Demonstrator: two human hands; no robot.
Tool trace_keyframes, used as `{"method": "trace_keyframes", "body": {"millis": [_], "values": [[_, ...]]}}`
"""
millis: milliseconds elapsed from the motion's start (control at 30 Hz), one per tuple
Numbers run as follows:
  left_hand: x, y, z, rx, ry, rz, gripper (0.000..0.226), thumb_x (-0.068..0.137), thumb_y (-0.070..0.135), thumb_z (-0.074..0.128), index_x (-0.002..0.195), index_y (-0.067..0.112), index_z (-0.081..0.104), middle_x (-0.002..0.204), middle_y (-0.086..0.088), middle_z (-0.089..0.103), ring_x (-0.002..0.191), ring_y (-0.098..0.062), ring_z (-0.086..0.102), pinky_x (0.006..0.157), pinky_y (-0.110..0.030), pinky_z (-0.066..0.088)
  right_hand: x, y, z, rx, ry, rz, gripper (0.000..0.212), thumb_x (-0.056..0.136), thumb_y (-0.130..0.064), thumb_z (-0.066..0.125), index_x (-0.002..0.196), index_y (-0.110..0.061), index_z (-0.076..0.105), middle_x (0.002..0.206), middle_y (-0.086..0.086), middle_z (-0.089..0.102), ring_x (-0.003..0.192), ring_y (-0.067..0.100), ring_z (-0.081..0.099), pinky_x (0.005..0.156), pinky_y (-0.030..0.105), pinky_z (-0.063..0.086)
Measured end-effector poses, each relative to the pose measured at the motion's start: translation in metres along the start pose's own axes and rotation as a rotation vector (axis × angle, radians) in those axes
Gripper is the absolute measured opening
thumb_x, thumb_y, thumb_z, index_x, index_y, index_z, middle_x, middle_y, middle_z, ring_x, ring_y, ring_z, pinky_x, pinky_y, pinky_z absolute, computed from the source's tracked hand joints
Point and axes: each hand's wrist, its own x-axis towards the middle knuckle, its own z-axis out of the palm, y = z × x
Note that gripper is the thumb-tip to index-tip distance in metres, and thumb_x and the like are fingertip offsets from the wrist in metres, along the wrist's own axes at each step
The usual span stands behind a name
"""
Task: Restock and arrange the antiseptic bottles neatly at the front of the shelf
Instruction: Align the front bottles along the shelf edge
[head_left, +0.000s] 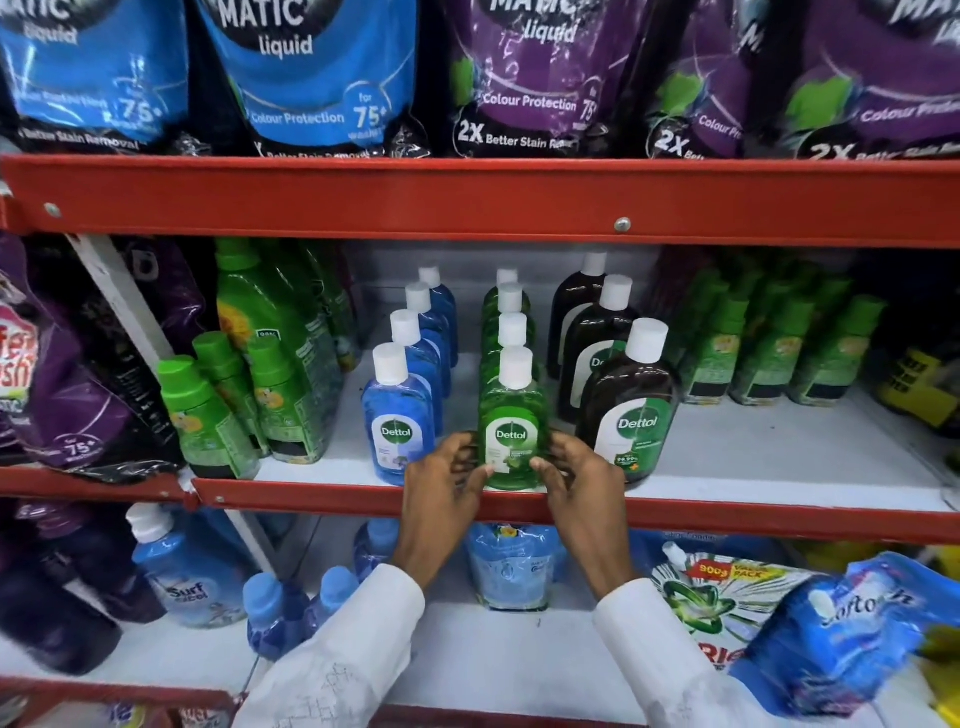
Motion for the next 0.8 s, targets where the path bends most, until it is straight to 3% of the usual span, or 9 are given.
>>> {"method": "trace_keyframes", "body": {"millis": [133,300,600,700,800], "values": [[-0.001,-0.001,0.000,0.018,0.022,-0.005,0.032,0.081,0.014,0.074,0.111,0.017,0.063,0.092,0.011,0.071,0.080,0.010,0.067,0.078,-0.012,0.055,0.002,-0.001,0.001,0.002,-0.016,0.004,0.035,0.088,-0.012,0.073,0.122,-0.010,0.068,0.111,0.005,0.078,0.095,0.010,0.072,0.095,0.029,0.057],[-0.003,0.004,-0.001,0.009,0.027,0.003,0.032,0.081,0.008,0.073,0.111,0.010,0.064,0.090,0.013,0.066,0.073,0.023,0.059,0.069,0.003,0.044,0.002,0.000,-0.001,0.044,-0.029,0.012,0.037,0.087,-0.013,0.074,0.124,-0.009,0.068,0.113,0.006,0.077,0.097,0.010,0.072,0.096,0.033,0.057],[-0.006,0.008,0.001,0.012,0.042,-0.007,0.030,0.084,0.008,0.070,0.112,0.011,0.064,0.097,0.010,0.068,0.077,0.021,0.061,0.076,-0.002,0.049,0.001,0.001,-0.006,0.106,-0.048,-0.002,0.040,0.085,-0.012,0.076,0.124,-0.009,0.068,0.115,0.004,0.076,0.097,-0.001,0.069,0.093,0.011,0.052],[-0.015,0.011,0.002,0.049,0.181,-0.010,0.028,0.084,0.012,0.070,0.111,0.017,0.065,0.102,0.010,0.069,0.086,0.009,0.064,0.084,-0.012,0.052,-0.006,0.001,-0.017,0.172,-0.032,-0.001,0.037,0.084,-0.012,0.078,0.120,-0.014,0.071,0.109,-0.009,0.076,0.091,-0.013,0.067,0.085,0.004,0.050],[-0.033,0.024,0.007,0.161,0.364,0.182,0.017,0.084,0.010,0.064,0.099,0.016,0.070,0.096,0.005,0.071,0.091,-0.009,0.062,0.088,-0.013,0.043,-0.019,0.009,-0.044,0.195,0.160,-0.086,0.021,0.083,-0.005,0.077,0.096,-0.022,0.074,0.091,-0.015,0.075,0.082,0.001,0.073,0.076,0.019,0.059]]}}
